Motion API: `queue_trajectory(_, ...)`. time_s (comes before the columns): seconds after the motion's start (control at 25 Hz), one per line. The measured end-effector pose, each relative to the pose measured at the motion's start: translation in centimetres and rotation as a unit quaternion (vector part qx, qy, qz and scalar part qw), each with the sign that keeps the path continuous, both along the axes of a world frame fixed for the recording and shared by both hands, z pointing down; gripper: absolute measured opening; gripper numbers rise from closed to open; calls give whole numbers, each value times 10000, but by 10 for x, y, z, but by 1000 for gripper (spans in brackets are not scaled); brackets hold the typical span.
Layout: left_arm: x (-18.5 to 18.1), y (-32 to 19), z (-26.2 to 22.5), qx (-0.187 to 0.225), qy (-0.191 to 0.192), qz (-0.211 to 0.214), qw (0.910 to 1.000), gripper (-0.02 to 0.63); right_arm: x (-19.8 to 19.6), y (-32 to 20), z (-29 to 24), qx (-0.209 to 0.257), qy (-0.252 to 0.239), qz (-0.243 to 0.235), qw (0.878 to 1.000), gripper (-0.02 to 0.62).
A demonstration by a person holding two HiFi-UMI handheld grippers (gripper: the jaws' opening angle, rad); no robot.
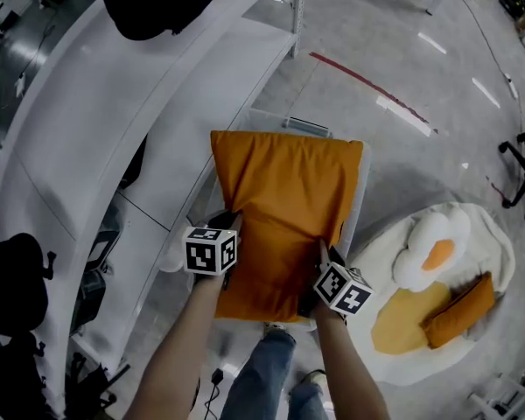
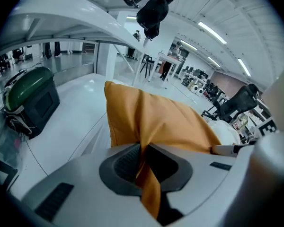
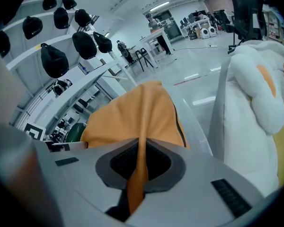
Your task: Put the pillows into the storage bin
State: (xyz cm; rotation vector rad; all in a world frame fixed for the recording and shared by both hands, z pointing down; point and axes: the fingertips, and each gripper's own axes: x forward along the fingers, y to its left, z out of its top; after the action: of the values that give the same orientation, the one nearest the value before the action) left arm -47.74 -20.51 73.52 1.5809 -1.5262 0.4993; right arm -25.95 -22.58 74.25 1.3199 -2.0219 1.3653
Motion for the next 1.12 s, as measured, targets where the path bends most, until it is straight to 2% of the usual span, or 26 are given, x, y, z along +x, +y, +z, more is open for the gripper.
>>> queue_trajectory(0.12, -5, -3, 13, -74, -26, 10, 10000, 58, -3, -3, 9, -38, 35, 39, 10000, 20)
queue_trajectory(0.36, -8, -29, 22, -80, -264, 430, 9987, 58, -2, -5, 13, -235, 55, 630, 9977, 21)
queue_trajectory(0.44, -9, -37, 24, -92, -327, 505, 9981, 58, -2, -5, 17, -286, 106, 691, 9971, 26)
queue_trajectory(0.56, -6, -40, 28, -139, -430, 647, 9969, 58, 1, -5, 22, -311, 188, 619, 9974, 30)
queue_trajectory(0.68, -11, -36, 34, -261, -487, 615, 9966, 60, 3, -7, 25, -265, 366, 451, 9980, 49)
queue_trajectory(0.84, -36, -17, 50, -737, -1011, 412, 9913, 104, 4, -2, 28, -133, 806, 214, 9964, 112)
queue_trajectory(0.96, -42, -14, 40, -585, -783, 83, 9952, 123, 3, 0, 12, 1, 552, 215, 9982, 196)
queue_trajectory(1.04, -39, -13, 23, -352, -631, 30, 9974, 149, 4, 0, -3, 94, 362, 242, 9990, 210)
queue_trajectory(1.12, -32, -12, 1, -84, -534, 75, 9985, 147, 7, -1, -21, 219, 273, 229, 9991, 213)
